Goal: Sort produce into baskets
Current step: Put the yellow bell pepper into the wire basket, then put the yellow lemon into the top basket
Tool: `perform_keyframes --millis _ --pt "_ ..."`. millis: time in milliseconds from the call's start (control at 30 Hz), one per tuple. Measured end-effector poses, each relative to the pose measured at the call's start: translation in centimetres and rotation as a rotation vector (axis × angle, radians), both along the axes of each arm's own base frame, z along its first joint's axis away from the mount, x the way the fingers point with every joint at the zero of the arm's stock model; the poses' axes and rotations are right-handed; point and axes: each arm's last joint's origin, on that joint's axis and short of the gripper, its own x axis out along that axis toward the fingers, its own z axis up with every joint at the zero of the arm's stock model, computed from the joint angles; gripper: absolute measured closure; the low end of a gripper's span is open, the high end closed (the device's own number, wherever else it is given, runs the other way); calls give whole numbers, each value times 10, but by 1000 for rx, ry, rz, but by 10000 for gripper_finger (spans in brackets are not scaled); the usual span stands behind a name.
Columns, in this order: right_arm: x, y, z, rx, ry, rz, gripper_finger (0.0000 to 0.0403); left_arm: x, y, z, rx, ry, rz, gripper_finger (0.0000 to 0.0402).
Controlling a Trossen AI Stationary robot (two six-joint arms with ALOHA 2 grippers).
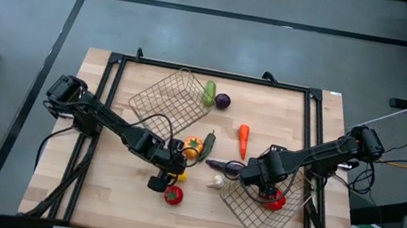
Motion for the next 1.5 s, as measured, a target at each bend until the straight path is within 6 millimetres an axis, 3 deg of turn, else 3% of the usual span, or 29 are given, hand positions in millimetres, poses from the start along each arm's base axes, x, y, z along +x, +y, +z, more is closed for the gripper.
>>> perform_keyframes --millis 467,700,1500 --pt "0 0 0 0 0 0 33 8 -3 -5 26 -49 -99 166" --pt "0 0 0 1 -3 0 33 4 -2 -13 41 32 -110 166" --pt "0 0 0 -1 4 0 33 11 3 -29 48 69 -108 176"
